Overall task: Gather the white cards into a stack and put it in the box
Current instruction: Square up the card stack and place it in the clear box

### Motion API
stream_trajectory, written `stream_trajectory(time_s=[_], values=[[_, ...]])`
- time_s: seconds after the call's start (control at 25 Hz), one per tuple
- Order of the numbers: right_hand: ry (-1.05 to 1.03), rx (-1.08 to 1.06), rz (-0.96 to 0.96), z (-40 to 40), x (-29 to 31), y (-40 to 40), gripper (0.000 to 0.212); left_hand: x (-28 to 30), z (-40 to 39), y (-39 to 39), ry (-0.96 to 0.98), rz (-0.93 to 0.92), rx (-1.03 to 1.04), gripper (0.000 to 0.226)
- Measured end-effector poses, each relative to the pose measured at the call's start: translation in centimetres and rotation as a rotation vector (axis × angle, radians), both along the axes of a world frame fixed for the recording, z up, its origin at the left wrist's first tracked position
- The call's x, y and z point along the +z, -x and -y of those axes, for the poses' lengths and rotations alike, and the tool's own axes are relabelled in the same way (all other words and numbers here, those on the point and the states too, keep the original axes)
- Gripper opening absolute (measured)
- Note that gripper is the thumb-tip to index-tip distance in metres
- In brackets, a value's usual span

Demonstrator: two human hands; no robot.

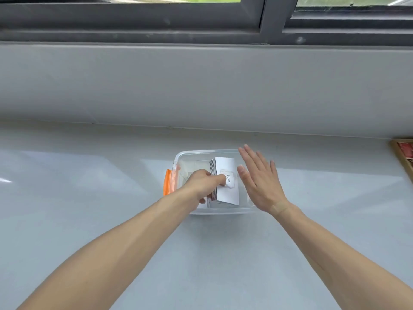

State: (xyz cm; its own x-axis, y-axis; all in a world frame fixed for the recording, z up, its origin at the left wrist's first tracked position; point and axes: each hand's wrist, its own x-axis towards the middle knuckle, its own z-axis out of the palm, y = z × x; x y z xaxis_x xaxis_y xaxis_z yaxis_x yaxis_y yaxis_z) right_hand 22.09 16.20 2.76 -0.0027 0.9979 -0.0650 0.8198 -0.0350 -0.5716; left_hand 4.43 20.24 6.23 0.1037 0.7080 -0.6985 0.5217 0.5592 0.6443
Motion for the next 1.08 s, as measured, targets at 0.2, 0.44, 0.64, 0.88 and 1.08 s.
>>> stream_trajectory(time_s=[0.2,0.44,0.64,0.88,1.08], values=[[-0.016,-0.029,-0.123,0.0,-0.1,0.0,0.062,-1.9,-0.7,-2.0,0.081,-0.063,-0.054,0.020],[-0.033,-0.037,-0.146,-0.1,-0.5,-0.1,0.057,-4.0,-1.2,-3.9,0.141,-0.082,-0.039,0.021],[-0.034,-0.041,-0.155,-0.2,-0.6,-0.1,0.056,-5.6,-0.9,-4.7,0.098,-0.154,-0.130,0.017],[-0.046,-0.049,-0.151,-0.2,-0.5,-0.1,0.055,-5.9,-1.0,-4.8,-0.051,-0.348,-0.375,0.021],[-0.058,-0.047,-0.154,-0.2,-0.7,-0.1,0.055,-6.0,-1.0,-4.3,-0.067,-0.401,-0.417,0.029]])
